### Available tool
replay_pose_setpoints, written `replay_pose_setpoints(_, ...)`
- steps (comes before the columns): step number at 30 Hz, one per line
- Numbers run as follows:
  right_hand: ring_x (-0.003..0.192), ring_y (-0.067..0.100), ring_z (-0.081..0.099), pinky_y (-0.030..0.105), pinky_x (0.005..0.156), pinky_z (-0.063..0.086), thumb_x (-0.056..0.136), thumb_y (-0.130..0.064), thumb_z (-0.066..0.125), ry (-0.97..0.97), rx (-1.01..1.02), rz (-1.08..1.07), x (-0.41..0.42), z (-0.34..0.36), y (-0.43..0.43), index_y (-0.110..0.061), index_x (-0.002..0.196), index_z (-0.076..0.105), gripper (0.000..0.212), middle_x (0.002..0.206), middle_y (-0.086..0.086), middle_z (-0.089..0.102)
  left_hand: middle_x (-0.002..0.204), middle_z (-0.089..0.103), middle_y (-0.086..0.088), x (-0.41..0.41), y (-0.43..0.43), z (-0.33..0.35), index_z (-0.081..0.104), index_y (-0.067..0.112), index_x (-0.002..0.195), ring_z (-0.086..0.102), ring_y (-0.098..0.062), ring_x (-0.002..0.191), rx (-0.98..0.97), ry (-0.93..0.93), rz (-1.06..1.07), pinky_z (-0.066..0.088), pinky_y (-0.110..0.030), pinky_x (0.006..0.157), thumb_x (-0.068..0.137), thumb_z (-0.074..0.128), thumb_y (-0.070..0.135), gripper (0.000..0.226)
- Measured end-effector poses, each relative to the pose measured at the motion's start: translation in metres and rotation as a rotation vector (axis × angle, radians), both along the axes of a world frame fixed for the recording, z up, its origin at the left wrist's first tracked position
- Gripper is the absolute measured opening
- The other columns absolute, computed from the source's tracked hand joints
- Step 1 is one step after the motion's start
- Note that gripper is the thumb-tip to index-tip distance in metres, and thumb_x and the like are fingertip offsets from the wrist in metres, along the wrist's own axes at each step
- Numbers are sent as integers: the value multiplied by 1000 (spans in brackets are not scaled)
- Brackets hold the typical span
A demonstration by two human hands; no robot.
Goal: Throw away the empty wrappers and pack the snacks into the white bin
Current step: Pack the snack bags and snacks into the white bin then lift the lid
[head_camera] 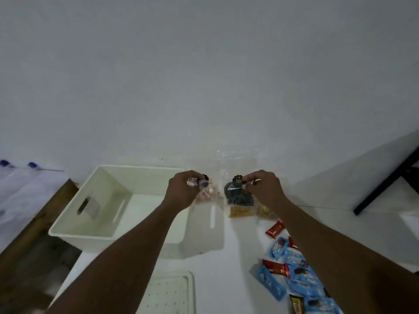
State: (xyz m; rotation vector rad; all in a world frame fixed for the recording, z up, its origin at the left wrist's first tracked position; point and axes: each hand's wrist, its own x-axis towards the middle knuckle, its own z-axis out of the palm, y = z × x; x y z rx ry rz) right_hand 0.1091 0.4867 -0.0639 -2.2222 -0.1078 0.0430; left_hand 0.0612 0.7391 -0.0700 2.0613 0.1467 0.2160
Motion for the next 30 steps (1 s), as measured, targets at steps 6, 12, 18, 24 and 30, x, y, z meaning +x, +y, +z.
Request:
replay_pose_setpoints(6, 87, 21, 69, 29, 82, 54, 74, -11, 81, -36, 69, 43, -16, 29, 98, -18, 91, 78, 18, 98, 1, 72, 83, 73, 29, -25, 103, 19, 77, 26, 83, 64, 11, 88, 37, -7, 77, 50, -14, 74, 75, 80, 10, 19)
replay_pose_setpoints(12, 95, 16, 66, 15, 78, 46, 80, -16, 77, 19, 22, 88, -18, 8, 186, -17, 99, 78, 20, 105, 1, 69, 80, 72, 30, -25, 183, -11, 76, 31, 78, 69, -2, 86, 98, 66, 117, 58, -25, 72, 76, 77, 4, 27)
replay_pose_setpoints(18, 105, 23, 63, 31, 93, 47, 86, -18, 70, 175, -158, 150, -7, -20, 235, -8, 107, 75, 24, 111, 9, 69, 81, 71, 22, 0, 209, -58, 71, 36, 70, 70, -12, 82, 109, 172, 82, 59, -28, 74, 77, 74, 3, 34)
replay_pose_setpoints(24, 97, 30, 65, 35, 84, 51, 86, -13, 64, 298, -246, 132, 11, -43, 253, 3, 97, 72, 22, 103, 18, 71, 81, 68, 17, 33, 205, -94, 76, 22, 84, 65, -12, 88, 104, 246, 2, 42, -3, 68, 77, 58, -10, 38)
replay_pose_setpoints(30, 109, 30, 62, 35, 93, 50, 90, -25, 64, 371, -277, 137, 21, -43, 259, -3, 120, 61, 37, 118, 14, 65, 153, 36, -15, 47, 205, -107, 64, 30, 128, 27, -23, 149, 195, 363, -139, 28, -18, 103, 83, 75, 17, 48)
